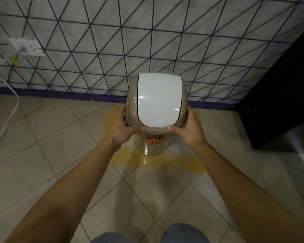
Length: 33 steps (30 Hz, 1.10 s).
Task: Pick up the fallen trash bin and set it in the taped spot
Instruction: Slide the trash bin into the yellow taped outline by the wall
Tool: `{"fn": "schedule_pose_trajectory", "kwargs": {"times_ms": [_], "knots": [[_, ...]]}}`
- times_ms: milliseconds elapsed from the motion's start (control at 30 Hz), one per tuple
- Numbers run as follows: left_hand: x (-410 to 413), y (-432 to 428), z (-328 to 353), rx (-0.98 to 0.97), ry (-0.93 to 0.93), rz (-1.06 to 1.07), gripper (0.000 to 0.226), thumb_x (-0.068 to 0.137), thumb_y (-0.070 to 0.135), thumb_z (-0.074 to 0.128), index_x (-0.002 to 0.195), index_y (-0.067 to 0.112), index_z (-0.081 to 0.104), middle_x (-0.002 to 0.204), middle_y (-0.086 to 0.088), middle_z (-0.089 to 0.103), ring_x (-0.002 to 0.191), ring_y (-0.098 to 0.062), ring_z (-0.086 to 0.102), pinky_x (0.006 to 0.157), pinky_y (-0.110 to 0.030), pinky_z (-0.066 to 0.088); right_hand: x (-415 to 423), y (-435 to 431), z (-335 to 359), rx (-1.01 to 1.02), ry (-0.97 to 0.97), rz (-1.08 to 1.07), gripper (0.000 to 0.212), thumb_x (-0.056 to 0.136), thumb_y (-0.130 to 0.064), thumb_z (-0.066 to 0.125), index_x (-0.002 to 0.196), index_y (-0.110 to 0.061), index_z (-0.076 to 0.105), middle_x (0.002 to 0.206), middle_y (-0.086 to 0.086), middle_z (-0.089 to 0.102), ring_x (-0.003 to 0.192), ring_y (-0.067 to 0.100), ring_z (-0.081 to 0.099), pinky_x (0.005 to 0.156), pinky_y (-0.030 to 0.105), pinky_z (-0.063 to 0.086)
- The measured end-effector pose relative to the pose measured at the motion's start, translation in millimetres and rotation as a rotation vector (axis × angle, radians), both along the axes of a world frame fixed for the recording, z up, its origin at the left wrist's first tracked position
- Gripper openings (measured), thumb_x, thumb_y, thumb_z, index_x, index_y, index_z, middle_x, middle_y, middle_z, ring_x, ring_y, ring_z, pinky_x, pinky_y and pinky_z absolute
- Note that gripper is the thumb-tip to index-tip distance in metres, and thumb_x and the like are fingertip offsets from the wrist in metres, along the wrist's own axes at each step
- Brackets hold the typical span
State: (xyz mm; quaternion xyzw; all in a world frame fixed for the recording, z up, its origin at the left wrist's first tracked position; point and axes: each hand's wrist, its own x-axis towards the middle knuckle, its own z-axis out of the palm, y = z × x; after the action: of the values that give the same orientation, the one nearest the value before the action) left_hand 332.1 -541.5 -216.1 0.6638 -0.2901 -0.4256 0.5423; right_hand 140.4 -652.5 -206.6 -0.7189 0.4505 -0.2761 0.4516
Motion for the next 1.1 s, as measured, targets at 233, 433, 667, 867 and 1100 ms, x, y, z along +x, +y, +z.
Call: {"fn": "schedule_pose_trajectory", "kwargs": {"times_ms": [233, 433, 667, 867, 1100], "knots": [[12, -15, 1, -0.028, 0.016, -0.016, 0.101, 0.062, 0.000, 0.082, 0.142, 0.021, 0.025, 0.122, 0.004, 0.049, 0.107, -0.014, 0.050, 0.073, -0.018, 0.050, 13, -10, 9, -0.019, 0.072, -0.020, 0.097, 0.062, -0.013, 0.084, 0.142, -0.023, 0.032, 0.135, -0.006, 0.049, 0.125, 0.013, 0.043, 0.098, 0.028, 0.038], [21, -32, -3, -0.046, -0.043, -0.021, 0.103, 0.061, 0.007, 0.084, 0.143, 0.020, 0.023, 0.122, 0.008, 0.048, 0.110, -0.012, 0.049, 0.071, -0.013, 0.049, 24, -23, 11, -0.087, 0.165, -0.028, 0.098, 0.065, -0.017, 0.082, 0.145, -0.019, 0.026, 0.141, 0.004, 0.044, 0.131, 0.021, 0.038, 0.106, 0.041, 0.038], [29, -54, -12, -0.105, -0.063, -0.034, 0.104, 0.067, 0.016, 0.081, 0.148, 0.023, 0.016, 0.128, 0.013, 0.040, 0.116, -0.011, 0.044, 0.079, -0.015, 0.049, 33, -43, 2, -0.140, 0.195, -0.020, 0.098, 0.078, -0.024, 0.073, 0.150, -0.017, 0.008, 0.152, 0.008, 0.029, 0.140, 0.024, 0.026, 0.112, 0.046, 0.030], [38, -75, -11, -0.095, -0.078, -0.030, 0.099, 0.068, 0.014, 0.080, 0.147, 0.022, 0.021, 0.129, 0.011, 0.040, 0.116, -0.012, 0.043, 0.090, -0.026, 0.046, 36, -65, 4, -0.071, 0.242, 0.044, 0.088, 0.088, -0.021, 0.061, 0.151, -0.017, 0.000, 0.156, 0.009, 0.020, 0.142, 0.026, 0.024, 0.113, 0.047, 0.028], [48, -98, -9, -0.087, -0.091, -0.036, 0.099, 0.066, 0.014, 0.081, 0.146, 0.021, 0.023, 0.134, 0.006, 0.042, 0.118, -0.013, 0.044, 0.088, -0.026, 0.049, 45, -84, 4, -0.062, 0.209, 0.004, 0.086, 0.087, -0.018, 0.063, 0.151, -0.016, 0.006, 0.156, 0.008, 0.022, 0.142, 0.024, 0.026, 0.114, 0.045, 0.028]]}}
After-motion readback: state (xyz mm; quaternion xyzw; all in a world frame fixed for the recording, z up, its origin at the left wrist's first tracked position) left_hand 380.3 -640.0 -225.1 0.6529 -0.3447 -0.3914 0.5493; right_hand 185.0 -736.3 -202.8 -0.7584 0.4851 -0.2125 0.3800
